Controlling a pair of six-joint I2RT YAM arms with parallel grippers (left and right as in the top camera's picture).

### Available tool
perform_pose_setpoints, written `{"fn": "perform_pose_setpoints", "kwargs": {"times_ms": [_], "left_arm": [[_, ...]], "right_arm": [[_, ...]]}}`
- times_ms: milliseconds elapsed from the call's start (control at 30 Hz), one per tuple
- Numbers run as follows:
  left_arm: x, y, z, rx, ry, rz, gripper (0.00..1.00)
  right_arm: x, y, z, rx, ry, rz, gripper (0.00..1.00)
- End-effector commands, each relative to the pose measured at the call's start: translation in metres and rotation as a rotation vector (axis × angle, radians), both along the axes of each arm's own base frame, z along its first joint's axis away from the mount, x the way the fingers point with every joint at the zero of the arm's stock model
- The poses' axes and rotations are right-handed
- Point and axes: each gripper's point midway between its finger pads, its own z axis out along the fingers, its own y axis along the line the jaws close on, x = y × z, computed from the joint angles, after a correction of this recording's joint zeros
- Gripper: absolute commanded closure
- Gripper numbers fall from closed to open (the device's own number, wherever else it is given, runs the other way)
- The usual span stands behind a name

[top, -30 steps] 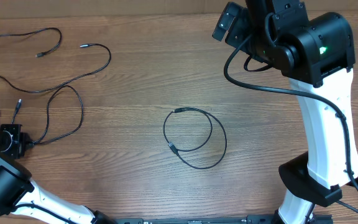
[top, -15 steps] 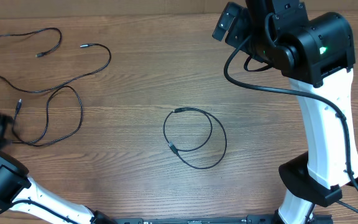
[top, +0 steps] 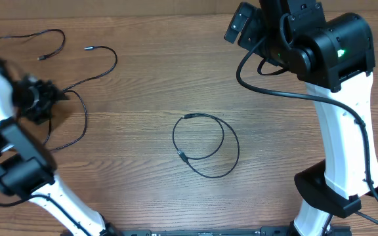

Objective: Untangle cables

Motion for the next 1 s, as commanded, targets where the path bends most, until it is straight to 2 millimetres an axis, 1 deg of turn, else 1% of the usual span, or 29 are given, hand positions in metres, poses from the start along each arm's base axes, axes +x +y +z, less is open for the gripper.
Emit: {"fn": "perform_pose_setpoints", "kwargs": {"times_ms": [0,100,200,333,367,400,467,567,733,967], "left_arm": [[0.003,-0.002,-0.008,0.234,0.096,-0.131,0.25],[0.012,-0.017,-0.013,0.306,0.121,-0.199,0.27],[0.023,-0.039,-0.021,0.309,0.111,-0.253,0.27],[0.030,-0.065,-0.029,0.306,0.118,-0.319,0.30],[0.031,-0.070,-0.030,0.307,0.118,-0.334,0.34],[0.032,-0.074,-0.032,0.308,0.118,-0.345,0.40],[0.034,-0.081,-0.033,0.310,0.117,-0.362,0.46],[0.035,-0.086,-0.034,0.310,0.118,-0.374,0.47],[0.033,-0.086,-0.034,0.308,0.124,-0.373,0.48],[0.021,-0.088,-0.033,0.289,0.168,-0.380,0.67]], "right_arm": [[0.001,-0.003,0.001,-0.011,-0.009,-0.006,0.00],[0.001,-0.003,0.001,-0.011,-0.009,-0.006,0.00],[0.001,-0.003,0.001,-0.011,-0.009,-0.006,0.00],[0.001,-0.003,0.001,-0.011,-0.009,-0.006,0.00],[0.001,-0.003,0.001,-0.011,-0.009,-0.006,0.00],[0.001,-0.003,0.001,-0.011,-0.009,-0.006,0.00],[0.001,-0.003,0.001,-0.011,-0.009,-0.006,0.00],[0.001,-0.003,0.001,-0.011,-0.009,-0.006,0.00],[0.001,-0.003,0.001,-0.011,-0.009,-0.006,0.00],[0.001,-0.003,0.001,-0.011,-0.009,-0.006,0.00]]}}
